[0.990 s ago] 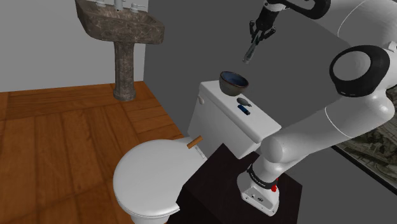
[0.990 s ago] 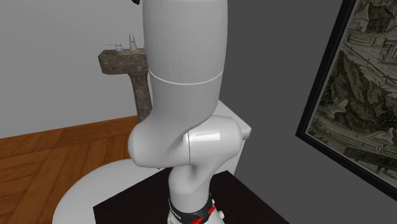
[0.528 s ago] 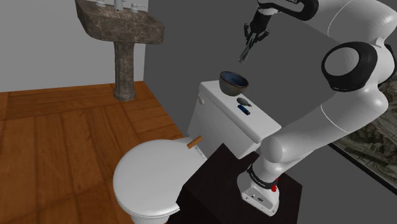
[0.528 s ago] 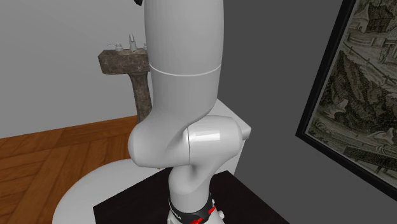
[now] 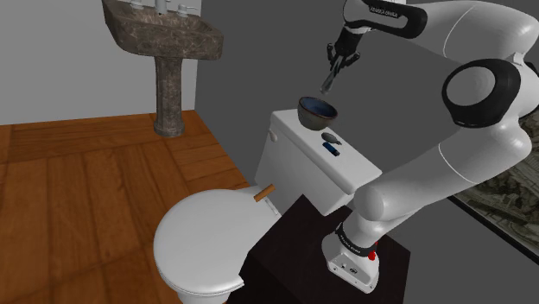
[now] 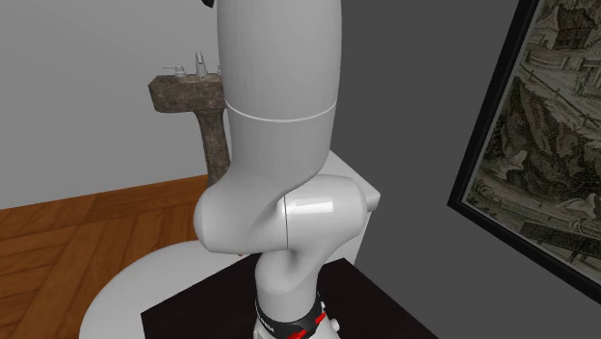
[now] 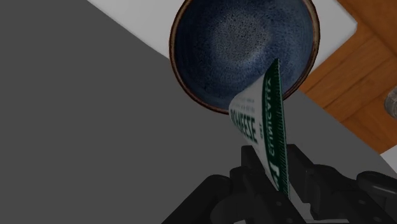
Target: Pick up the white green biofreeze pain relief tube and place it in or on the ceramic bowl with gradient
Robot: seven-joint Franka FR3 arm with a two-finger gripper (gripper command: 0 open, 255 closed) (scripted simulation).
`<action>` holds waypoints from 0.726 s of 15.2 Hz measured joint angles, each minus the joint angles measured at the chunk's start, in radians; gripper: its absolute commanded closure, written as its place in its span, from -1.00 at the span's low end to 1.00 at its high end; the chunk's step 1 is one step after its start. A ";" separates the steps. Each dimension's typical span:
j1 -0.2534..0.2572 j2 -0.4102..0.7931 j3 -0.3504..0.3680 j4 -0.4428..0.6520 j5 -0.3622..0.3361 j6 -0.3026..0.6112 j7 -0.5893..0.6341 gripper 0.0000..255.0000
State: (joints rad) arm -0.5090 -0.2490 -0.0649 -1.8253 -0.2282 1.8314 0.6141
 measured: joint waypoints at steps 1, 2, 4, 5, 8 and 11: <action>0.000 -0.002 0.000 -0.018 -0.001 0.016 0.004 1.00; -0.001 -0.006 -0.002 -0.034 -0.002 0.028 0.004 1.00; -0.001 -0.010 -0.002 -0.064 -0.004 0.053 0.009 1.00; -0.001 -0.010 -0.002 -0.074 -0.005 0.063 0.012 1.00; -0.002 -0.016 -0.002 -0.122 -0.009 0.104 0.022 1.00; -0.003 -0.020 -0.004 -0.152 -0.011 0.130 0.026 1.00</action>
State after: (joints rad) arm -0.5116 -0.2692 -0.0686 -1.9773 -0.2392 1.9611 0.6402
